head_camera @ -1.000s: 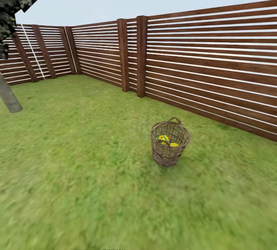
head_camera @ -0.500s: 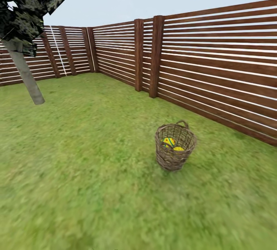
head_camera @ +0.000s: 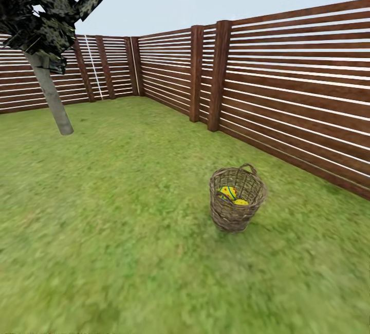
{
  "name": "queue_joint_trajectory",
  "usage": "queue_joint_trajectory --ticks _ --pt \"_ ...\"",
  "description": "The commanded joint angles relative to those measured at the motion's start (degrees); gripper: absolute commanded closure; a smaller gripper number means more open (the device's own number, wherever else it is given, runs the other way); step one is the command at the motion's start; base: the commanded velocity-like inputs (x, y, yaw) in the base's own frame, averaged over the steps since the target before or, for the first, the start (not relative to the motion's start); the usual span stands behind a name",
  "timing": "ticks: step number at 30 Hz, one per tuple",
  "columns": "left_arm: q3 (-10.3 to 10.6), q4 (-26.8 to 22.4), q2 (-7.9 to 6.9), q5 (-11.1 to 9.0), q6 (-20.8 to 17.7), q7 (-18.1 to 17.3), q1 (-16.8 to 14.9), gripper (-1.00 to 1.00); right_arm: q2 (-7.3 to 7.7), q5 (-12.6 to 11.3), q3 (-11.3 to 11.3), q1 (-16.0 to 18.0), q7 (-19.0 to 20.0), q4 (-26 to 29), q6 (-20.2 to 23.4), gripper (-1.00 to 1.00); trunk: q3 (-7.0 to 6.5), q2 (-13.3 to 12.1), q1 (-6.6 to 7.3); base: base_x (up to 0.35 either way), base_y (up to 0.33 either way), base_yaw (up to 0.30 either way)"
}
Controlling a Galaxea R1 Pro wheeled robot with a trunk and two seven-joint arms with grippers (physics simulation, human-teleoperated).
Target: Take the three Easter eggs out of the wicker basket on the lawn in the garden, then place them on the lawn next to a single tree (choose any tree) so that all three eggs are next to the same tree and none are left in the basket.
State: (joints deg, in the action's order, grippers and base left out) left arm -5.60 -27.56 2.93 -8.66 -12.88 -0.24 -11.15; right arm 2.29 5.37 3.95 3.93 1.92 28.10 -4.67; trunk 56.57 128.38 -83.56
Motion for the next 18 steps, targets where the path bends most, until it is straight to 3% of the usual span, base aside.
queue_joint_trajectory --ticks 1,18 --pt "-0.24 -0.12 0.05 -0.57 -0.4 -0.02 0.0 -1.0 0.0 0.56 0.11 0.03 -0.06 -0.57 -0.08 -1.0 0.05 0.02 0.01 0.0 -0.101 0.003" --pt "-0.2 -0.12 0.06 -0.57 -0.39 -0.02 -0.01 -1.0 0.16 0.72 0.02 0.03 0.01 -2.0 -0.6 -1.0 0.05 0.02 0.01 0.0 -0.295 0.001"
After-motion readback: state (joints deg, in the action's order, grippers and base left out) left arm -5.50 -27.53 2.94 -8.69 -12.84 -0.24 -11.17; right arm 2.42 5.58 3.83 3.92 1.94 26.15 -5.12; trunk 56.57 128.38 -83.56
